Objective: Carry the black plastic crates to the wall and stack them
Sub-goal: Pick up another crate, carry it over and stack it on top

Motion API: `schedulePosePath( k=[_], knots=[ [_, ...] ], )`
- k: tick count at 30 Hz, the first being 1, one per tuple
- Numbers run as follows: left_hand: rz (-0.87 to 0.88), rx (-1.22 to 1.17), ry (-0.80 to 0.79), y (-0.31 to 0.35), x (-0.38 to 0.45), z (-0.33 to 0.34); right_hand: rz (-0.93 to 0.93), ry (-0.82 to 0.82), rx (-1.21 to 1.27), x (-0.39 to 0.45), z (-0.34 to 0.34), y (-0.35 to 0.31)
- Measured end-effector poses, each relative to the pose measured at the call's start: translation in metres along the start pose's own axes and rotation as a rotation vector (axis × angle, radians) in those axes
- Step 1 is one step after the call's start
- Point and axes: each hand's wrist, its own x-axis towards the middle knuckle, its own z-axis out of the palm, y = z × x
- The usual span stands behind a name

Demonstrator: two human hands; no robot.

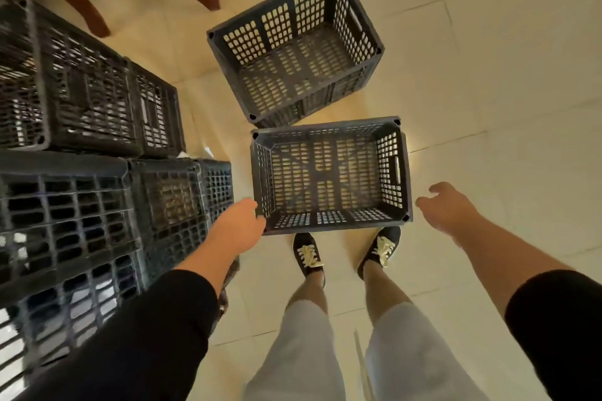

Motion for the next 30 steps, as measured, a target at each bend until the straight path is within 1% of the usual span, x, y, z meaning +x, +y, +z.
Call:
schedulePosePath(
  k=[4, 8, 11, 14, 16, 19, 21, 23, 24, 27, 30],
  knots=[
    [-0.062, -0.051, -0.042, -0.025, 0.080, 0.023, 0.028, -0.010, 0.017, 0.059, 0.049, 0.006],
    [-0.146, -0.123, 0.060, -0.038, 0.146, 0.051, 0.050, 0.047, 0.076, 0.130, 0.087, 0.016],
    [-0.195, -0.143, 0.116, -0.052, 0.198, 0.068, 0.071, 0.123, 0.139, 0.180, 0.104, 0.023],
    [-0.250, -0.198, 0.220, -0.052, 0.241, 0.080, 0.068, 0.194, 0.188, 0.227, 0.118, 0.031],
    [-0.264, -0.237, 0.278, -0.045, 0.263, 0.082, 0.054, 0.205, 0.196, 0.254, 0.124, 0.032],
    [-0.268, -0.378, 0.289, -0.030, 0.285, 0.083, 0.041, 0.185, 0.222, 0.286, 0.131, 0.028],
    [-0.271, -0.578, 0.281, -0.026, 0.298, 0.087, 0.030, 0.170, 0.286, 0.302, 0.133, 0.027],
    [-0.284, -0.784, 0.317, -0.028, 0.311, 0.091, 0.038, 0.164, 0.381, 0.314, 0.135, 0.028],
    [-0.292, -0.834, 0.330, -0.030, 0.316, 0.093, 0.042, 0.158, 0.432, 0.318, 0.136, 0.029],
    [-0.302, -0.905, 0.356, -0.032, 0.318, 0.095, 0.048, 0.146, 0.504, 0.324, 0.135, 0.030],
    [-0.289, -0.930, 0.339, -0.029, 0.307, 0.095, 0.065, 0.144, 0.465, 0.316, 0.131, 0.037]
  ],
)
